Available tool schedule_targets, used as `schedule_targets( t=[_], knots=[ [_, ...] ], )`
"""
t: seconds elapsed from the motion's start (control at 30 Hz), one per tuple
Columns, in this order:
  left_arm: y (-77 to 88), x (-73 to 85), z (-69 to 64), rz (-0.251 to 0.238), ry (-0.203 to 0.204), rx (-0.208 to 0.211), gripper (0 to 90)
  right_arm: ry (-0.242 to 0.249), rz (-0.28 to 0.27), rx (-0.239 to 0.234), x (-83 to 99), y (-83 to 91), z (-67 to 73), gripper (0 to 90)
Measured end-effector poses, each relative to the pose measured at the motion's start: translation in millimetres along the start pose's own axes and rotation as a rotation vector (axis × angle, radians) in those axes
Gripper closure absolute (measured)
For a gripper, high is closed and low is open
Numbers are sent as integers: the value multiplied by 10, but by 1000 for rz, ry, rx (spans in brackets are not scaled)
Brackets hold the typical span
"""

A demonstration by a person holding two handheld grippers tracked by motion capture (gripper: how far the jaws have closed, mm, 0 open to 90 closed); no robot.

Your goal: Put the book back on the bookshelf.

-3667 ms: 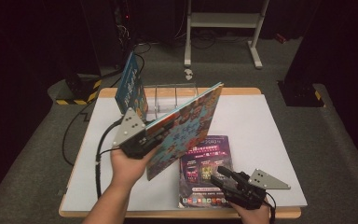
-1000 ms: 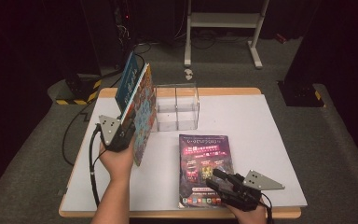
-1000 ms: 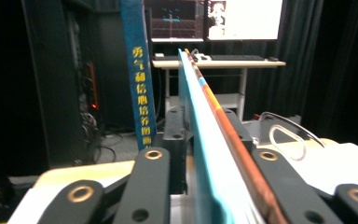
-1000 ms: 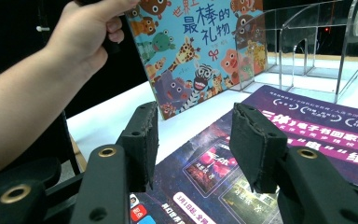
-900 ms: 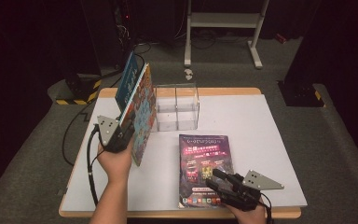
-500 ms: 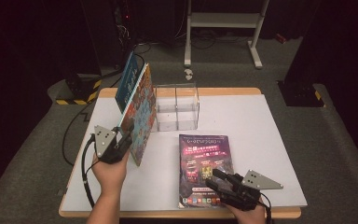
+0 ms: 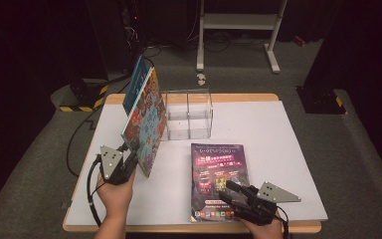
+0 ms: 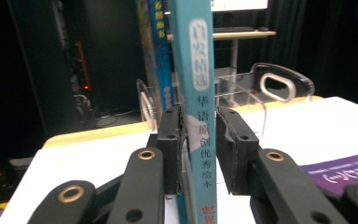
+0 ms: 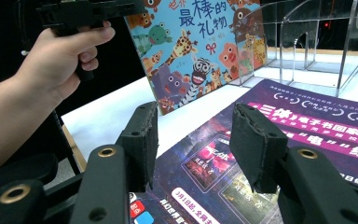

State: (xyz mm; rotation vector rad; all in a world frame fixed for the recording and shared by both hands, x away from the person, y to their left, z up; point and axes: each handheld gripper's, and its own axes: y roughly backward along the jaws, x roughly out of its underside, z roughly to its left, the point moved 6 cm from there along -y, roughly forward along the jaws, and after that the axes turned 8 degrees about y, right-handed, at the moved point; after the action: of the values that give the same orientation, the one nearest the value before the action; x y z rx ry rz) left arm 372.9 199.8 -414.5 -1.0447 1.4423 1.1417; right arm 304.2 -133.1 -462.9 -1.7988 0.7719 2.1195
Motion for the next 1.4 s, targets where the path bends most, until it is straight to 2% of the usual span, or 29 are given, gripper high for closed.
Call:
schedule_targets(
  t=[0.13, 0.23, 0.43, 0.63, 0.83, 0.9, 1.03, 1.27, 1.4],
  knots=[
    [-20, -2, -1, -12, -26, -32, 761, 3, -2, 0, -3, 2, 3, 514],
    [-32, -11, 1, -19, -18, -27, 776, 0, -3, -1, -4, 4, -3, 514],
    [-89, -32, -13, -24, -6, -47, 784, -1, -2, -6, -1, -1, 2, 515],
    [-205, -43, -102, -34, -13, -82, 791, -1, -1, -8, -1, -9, 0, 514],
    [-230, -48, -87, -31, 14, -97, 794, -5, -4, -9, -2, -2, -6, 515],
    [-212, -42, -80, -33, 17, -111, 792, -5, -2, -9, 4, -7, -15, 515],
    [-193, -30, -84, -38, -17, -164, 773, -3, 2, -13, 9, -20, 1, 516],
    [-186, -24, -94, -40, -30, -143, 756, 0, 0, -16, 4, -23, 16, 516],
    [-182, -20, -46, -31, 3, -121, 676, 1, 4, -14, 9, -27, 11, 514]
  ],
)
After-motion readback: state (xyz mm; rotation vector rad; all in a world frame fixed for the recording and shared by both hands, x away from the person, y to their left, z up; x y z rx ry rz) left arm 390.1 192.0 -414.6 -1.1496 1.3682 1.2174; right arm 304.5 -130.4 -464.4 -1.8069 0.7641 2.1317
